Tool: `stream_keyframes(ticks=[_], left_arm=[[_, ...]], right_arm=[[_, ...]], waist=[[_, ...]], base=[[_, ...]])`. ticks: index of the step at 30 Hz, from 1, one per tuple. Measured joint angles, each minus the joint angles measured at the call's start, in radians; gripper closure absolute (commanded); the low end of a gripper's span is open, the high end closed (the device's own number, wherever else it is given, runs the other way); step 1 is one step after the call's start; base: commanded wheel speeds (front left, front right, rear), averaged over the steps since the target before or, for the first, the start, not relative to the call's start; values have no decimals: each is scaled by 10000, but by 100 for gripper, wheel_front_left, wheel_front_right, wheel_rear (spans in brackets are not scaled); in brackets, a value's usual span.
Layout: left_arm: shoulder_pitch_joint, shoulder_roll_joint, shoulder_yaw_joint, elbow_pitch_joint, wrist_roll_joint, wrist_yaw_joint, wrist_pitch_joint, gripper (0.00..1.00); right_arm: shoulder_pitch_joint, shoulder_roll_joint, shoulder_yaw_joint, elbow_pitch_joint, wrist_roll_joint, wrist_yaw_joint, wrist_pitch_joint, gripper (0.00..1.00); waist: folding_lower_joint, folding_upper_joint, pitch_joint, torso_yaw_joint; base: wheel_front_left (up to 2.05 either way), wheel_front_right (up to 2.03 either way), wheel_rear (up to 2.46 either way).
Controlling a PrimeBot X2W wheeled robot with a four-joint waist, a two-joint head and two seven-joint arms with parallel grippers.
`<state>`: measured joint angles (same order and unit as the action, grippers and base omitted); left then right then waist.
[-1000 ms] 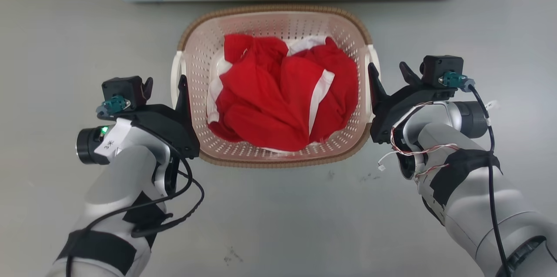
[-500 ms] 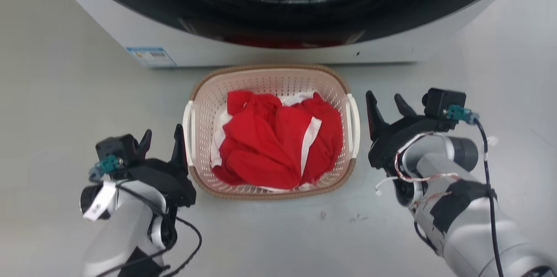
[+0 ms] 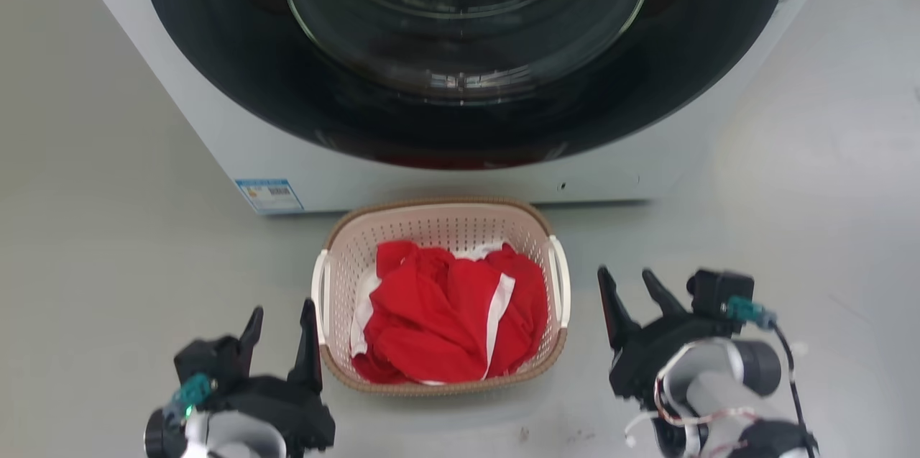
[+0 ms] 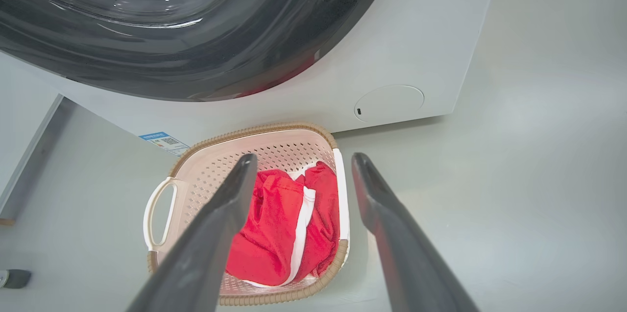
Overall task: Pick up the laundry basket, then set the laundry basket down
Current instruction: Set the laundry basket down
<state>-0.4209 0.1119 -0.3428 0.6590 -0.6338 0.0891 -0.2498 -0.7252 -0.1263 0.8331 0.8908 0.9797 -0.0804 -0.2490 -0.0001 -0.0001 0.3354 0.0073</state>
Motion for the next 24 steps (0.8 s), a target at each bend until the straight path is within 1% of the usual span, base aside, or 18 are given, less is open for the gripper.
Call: stream_keyframes(ticks=[2, 3, 8, 13, 18, 24], left_arm=[[499, 2, 125, -418, 257, 6, 0, 0], [1034, -12, 253, -849, 380, 86, 0, 0], [2173, -84, 420, -1743, 867, 128, 0, 0], [3182, -176, 499, -2598, 1208, 173, 0, 0], [4222, -159, 556, -3469, 1707, 219, 0, 0], [5074, -119, 941, -4458, 2077, 267, 0, 0]], right_arm=[[519, -94, -192, -364, -272, -90, -2, 0], [1061, -136, -408, -773, -516, -171, 0, 0], [2323, -242, -989, -1848, -1156, -345, -2, 0], [3632, -259, -1580, -2830, -1762, -428, -2, 0], [4826, -259, -1954, -3802, -2447, -431, 0, 0], [5771, -318, -2704, -4999, -3388, -443, -2, 0]], waist=[[0, 0, -294, -19], [0, 1, -593, -36], [-1, 0, -1338, -71], [0, 0, -2088, -91], [-1, 0, -2791, -109], [-1, 0, -3359, -123]], base=[[0, 0, 0], [0, 0, 0], [0, 0, 0], [0, 0, 0], [0, 0, 0], [0, 0, 0]])
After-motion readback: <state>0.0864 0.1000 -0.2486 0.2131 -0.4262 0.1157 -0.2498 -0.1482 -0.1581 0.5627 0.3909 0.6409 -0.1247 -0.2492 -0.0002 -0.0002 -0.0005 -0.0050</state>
